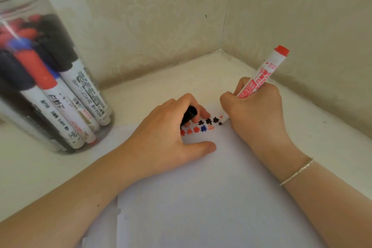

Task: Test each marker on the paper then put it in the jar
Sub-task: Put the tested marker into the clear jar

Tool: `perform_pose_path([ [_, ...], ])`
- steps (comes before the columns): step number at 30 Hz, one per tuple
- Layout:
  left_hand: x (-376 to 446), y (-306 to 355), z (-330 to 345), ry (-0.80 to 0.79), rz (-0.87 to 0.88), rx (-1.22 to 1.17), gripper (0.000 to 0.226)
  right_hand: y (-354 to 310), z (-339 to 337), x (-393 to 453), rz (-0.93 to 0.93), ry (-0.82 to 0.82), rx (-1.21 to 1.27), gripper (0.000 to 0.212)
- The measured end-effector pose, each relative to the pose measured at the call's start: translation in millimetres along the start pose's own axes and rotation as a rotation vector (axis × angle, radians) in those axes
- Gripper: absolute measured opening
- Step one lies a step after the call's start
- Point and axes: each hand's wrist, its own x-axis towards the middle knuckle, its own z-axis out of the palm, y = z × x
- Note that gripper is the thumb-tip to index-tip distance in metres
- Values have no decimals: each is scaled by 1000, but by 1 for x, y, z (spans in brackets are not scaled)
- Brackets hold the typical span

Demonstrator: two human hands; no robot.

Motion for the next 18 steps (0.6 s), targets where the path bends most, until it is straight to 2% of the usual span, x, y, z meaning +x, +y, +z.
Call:
perform_pose_path([
  [8, 0, 1, -1, -2, 4, 12, 39, -1, -3, -1, 47, -77, 33, 27],
  [12, -1, 1, 0, 1, 10, 24, 40, -4, -1, -4, -18, -38, 6, 25],
  [14, -1, 0, 0, -1, 13, 30, 40, -5, -1, -5, -54, -13, -30, 31],
  [18, -1, 0, 0, 0, 20, 42, 41, -2, -3, -4, -34, -13, -2, 29],
])
